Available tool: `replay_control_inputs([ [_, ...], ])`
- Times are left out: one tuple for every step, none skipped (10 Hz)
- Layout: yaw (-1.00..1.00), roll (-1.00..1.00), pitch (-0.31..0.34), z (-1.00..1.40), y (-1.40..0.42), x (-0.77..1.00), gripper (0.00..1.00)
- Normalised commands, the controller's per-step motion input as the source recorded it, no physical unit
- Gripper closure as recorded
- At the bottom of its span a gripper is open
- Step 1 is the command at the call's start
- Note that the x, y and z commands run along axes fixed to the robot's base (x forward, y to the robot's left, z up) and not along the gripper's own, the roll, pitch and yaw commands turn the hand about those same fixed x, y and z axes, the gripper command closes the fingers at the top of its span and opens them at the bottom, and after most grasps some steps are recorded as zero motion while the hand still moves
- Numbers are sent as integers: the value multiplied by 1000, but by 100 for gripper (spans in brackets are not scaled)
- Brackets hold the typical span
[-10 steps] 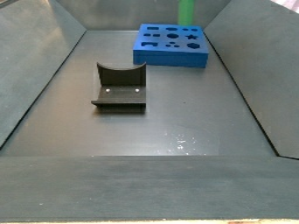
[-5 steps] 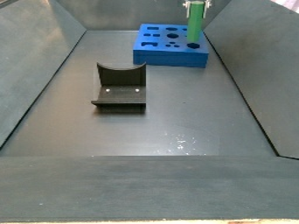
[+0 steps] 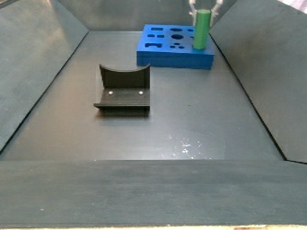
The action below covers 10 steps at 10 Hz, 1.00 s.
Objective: Pick up the hexagon object. Move to above the board. Insert the hexagon object.
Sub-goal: Insert the hexagon object.
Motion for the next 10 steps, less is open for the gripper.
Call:
replay_control_inputs([
  [0,0,-9,-40,0,-94,100],
  [0,0,0,-89,0,0,100],
  [74,389,-20,-980,-49,0,100],
  [49,46,-9,-1000,0,0,100],
  [0,11,0,-1000,0,31,100],
  [0,14,0,-1000,0,49,100],
  [-63,-206,-77,-837,0,0,100],
  [-957,-126,-169,-697,0,0,100],
  [-206,0,17,-151,0,26,100],
  [0,0,0,-6,57,0,100],
])
